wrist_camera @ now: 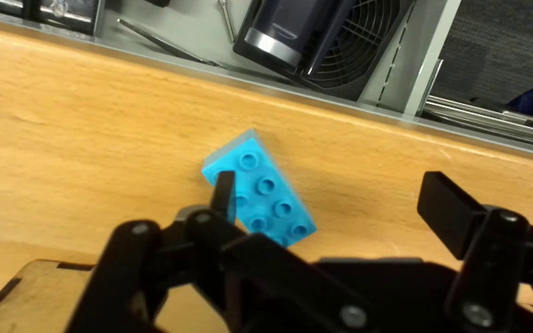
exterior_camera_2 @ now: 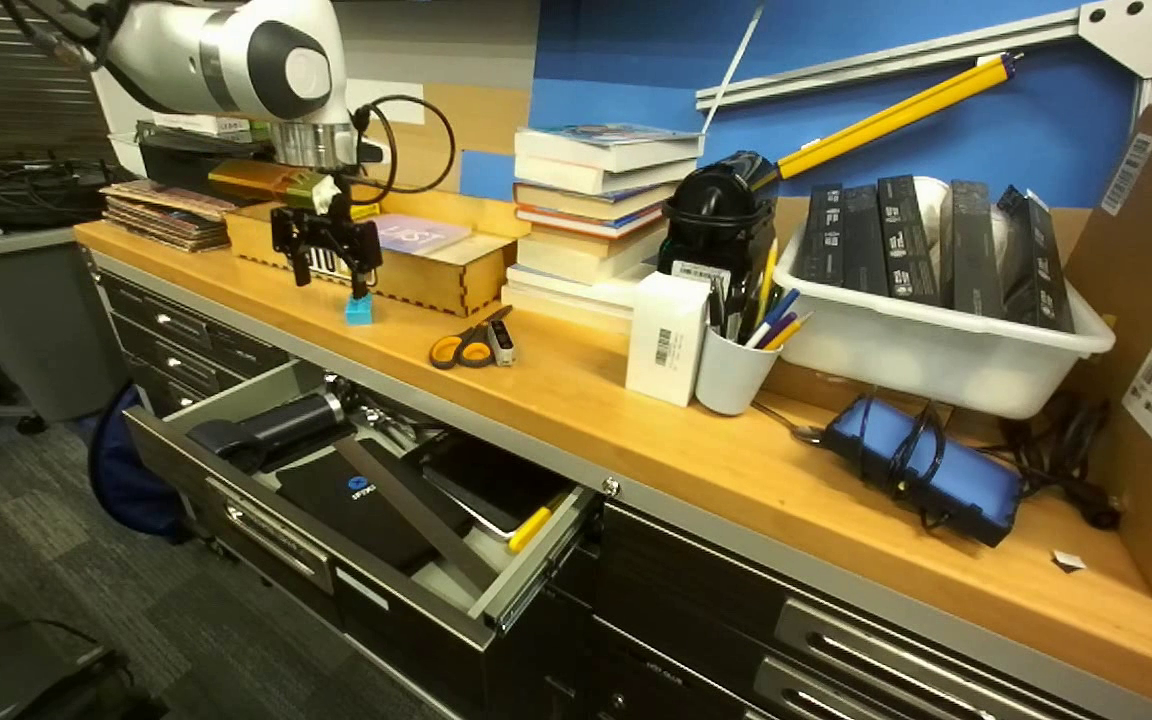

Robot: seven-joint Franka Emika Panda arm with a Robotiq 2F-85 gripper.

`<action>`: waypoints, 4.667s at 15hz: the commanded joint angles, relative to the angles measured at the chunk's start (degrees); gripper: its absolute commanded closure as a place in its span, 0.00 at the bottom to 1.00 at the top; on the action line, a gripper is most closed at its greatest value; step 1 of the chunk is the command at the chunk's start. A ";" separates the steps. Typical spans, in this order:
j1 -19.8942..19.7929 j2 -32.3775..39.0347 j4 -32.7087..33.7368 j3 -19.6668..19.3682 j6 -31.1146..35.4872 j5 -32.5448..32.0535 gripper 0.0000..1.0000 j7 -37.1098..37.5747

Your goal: Put the blue lego brick in the open drawer then close the drawer

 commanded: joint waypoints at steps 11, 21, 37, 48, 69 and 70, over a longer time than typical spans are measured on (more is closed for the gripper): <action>1.39 2.41 1.26 -3.89 3.39 -1.87 0.00 9.18; 1.77 -2.43 -5.96 -4.95 12.29 0.60 0.74 20.68; -4.06 -24.00 -37.79 -5.67 20.77 -3.18 0.83 46.35; -8.26 -28.63 -43.34 -6.27 21.21 5.01 0.00 40.87; -5.25 -15.53 -48.26 -4.79 25.98 14.87 0.00 34.20; -5.28 -15.55 -48.18 -4.99 28.26 13.94 0.00 36.61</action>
